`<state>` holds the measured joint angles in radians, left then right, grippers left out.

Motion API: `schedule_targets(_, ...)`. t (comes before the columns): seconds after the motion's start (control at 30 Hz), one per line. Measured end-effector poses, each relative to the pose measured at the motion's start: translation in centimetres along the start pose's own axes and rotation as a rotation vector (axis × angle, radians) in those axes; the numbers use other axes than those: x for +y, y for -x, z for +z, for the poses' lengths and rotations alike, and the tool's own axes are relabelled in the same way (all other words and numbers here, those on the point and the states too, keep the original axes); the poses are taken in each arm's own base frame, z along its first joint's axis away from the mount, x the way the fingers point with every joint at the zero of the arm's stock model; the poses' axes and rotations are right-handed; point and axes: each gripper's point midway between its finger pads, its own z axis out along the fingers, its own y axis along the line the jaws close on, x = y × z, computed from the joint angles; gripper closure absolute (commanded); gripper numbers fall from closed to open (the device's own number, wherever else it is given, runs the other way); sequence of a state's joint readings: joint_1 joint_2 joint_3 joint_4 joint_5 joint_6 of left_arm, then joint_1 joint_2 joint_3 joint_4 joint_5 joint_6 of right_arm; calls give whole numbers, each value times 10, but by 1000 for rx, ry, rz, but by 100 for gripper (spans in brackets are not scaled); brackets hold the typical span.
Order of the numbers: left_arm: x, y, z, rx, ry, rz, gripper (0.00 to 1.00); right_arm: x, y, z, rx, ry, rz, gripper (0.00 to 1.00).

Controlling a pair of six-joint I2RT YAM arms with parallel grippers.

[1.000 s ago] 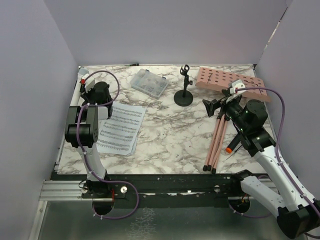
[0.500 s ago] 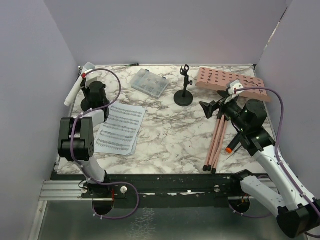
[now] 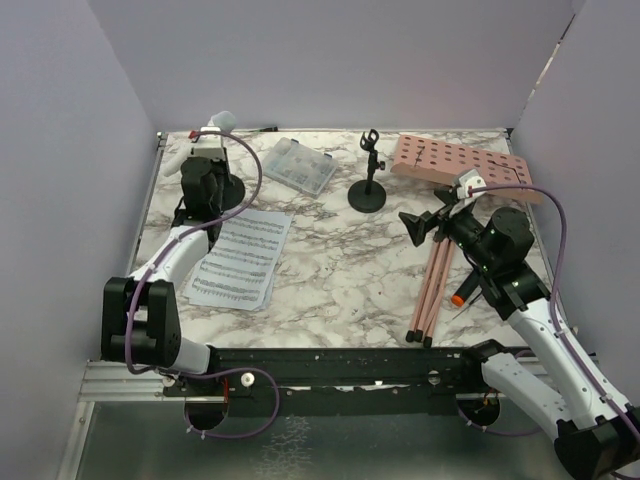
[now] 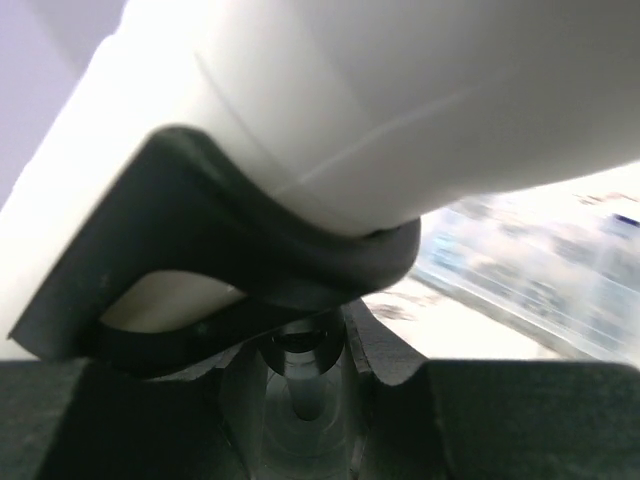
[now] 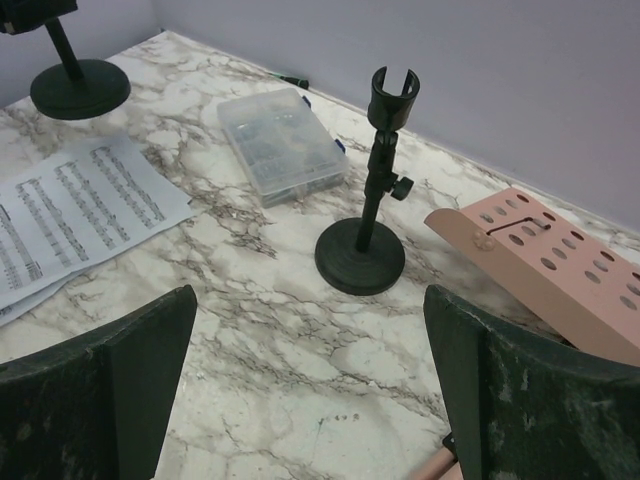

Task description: Pack up the instrument practice props

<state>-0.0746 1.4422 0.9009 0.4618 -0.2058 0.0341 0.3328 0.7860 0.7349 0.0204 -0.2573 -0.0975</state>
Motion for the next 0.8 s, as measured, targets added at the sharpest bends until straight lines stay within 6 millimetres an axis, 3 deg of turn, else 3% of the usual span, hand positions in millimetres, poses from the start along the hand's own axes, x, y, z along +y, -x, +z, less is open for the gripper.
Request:
schedule_targets(0.1,-40,2,-11,6,-153,8,100,1,-3,0,5,3,1,0)
schedule_targets(0.37,-169,1,-76,-11,-596,79,100,6,-9,0,17,30,18,0)
schedule_targets(0.43,-194,-2,-92,-12,-680,93,100,11,-13,-1,33,57,22,0)
schedule_targets(0.6,-236,-18,-128,-10,-824,132,100,25,-22,-4,70,130,35,0)
schedule_targets(0.8,-271,-49,-148,-14,-916,179,100,41,-26,-3,81,223,65,0)
